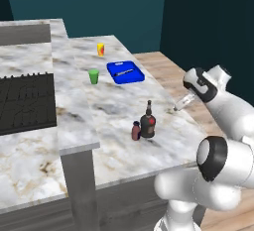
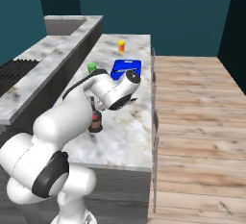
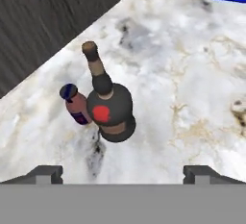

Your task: Place the drinks on the dining counter in a tight cluster.

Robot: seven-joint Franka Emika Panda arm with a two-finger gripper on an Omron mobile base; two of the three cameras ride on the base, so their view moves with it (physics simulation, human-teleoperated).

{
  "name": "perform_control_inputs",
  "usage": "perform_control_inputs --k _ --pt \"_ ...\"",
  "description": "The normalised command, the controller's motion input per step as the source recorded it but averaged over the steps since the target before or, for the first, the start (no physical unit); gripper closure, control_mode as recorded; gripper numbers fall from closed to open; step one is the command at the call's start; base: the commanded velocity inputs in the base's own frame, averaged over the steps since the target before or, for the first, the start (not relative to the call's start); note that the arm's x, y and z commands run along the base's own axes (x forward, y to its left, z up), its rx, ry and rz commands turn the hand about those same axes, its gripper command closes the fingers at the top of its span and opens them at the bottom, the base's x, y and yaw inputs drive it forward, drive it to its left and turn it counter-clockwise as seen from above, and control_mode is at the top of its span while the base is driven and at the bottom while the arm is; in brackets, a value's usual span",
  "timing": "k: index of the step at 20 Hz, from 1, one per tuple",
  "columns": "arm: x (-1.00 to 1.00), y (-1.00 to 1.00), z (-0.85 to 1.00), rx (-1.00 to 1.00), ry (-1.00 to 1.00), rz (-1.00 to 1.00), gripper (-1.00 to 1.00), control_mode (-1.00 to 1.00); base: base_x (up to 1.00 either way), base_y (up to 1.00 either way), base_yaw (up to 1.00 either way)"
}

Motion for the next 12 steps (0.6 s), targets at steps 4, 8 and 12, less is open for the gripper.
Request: perform_control_inputs --k 4,8,12 --pt "-0.23 0.07 0.07 -0.18 0.28 -0.41 -1.00 -1.00 0.00 0.00 0.00" --pt "-0.28 0.00 0.03 -0.13 0.28 -0.47 -1.00 -1.00 0.00 0.00 0.00" --pt "-0.28 0.00 0.09 -0.08 0.21 -0.51 -1.00 -1.00 0.00 0.00 0.00"
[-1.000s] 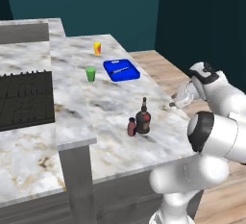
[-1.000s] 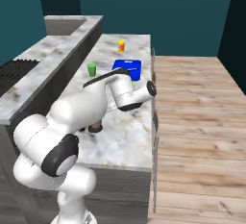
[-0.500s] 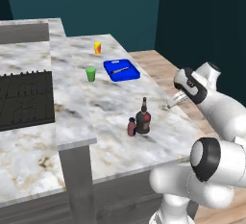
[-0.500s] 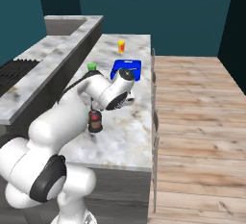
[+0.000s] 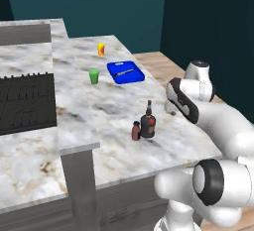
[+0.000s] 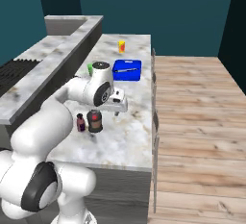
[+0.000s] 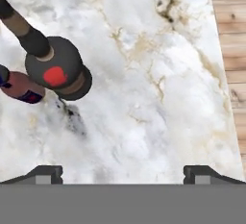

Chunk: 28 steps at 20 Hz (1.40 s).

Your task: Place the drinks on the dining counter in a tight cluster.

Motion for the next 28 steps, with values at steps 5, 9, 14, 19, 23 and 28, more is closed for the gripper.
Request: perform_control_inputs --k 5,9,14,19,23,28 --pt "-0.36 0.06 0.07 -0.06 0.02 -0.43 -1.00 -1.00 0.00 0.00 0.00" --pt "-0.59 0.40 0.36 0.00 -0.17 -0.07 -1.00 -1.00 0.00 0.00 0.00" --pt "-0.74 0.30 0.56 0.00 -0.22 0.02 -1.00 -1.00 0.00 0.00 0.00" --pt "-0.80 0.08 0.39 0.00 -0.19 0.04 -1.00 -1.00 0.00 0.00 0.00" --pt "-0.70 0.00 0.25 0.00 -0.14 0.01 -1.00 -1.00 0.00 0.00 0.00" --pt "-0.20 0.00 0.19 0.00 -0.01 0.00 -1.00 -1.00 0.00 0.00 0.00"
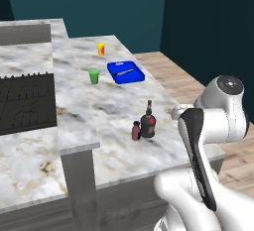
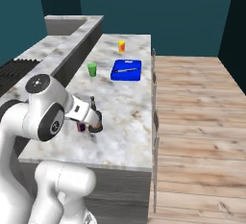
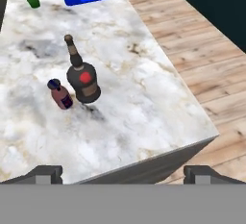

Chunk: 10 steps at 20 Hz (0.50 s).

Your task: Place the drinks on the dining counter in a tight cluster.

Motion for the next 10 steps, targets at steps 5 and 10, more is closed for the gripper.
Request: perform_control_inputs --k 5,10 --pt "0.00 0.00 0.00 0.00 0.00 0.00 -1.00 -1.00 0.00 0.00 0.00" --pt "0.00 0.00 0.00 0.00 0.00 0.00 -1.00 -1.00 0.00 0.00 0.00"
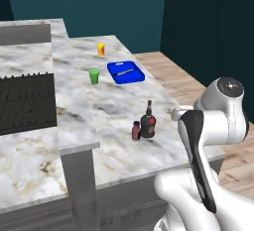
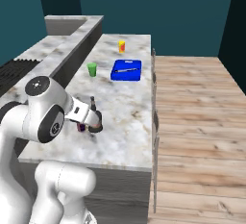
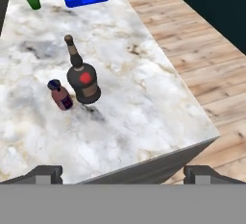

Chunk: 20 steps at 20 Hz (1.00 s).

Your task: Place the drinks on the dining counter in a tight cluster.

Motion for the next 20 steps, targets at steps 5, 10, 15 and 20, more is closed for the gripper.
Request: perform_control_inputs --k 5,10,15,20 --pt "0.00 0.00 0.00 0.00 0.00 0.00 -1.00 1.00 -0.09 0.00 0.00" --pt "0.00 0.00 0.00 0.00 0.00 0.00 -1.00 1.00 -0.92 0.08 0.00" --pt "0.00 0.00 0.00 0.00 0.00 0.00 -1.00 1.00 -0.95 0.55 0.13" --pt "0.00 0.00 0.00 0.00 0.00 0.00 -1.00 1.00 -0.27 1.00 0.45"
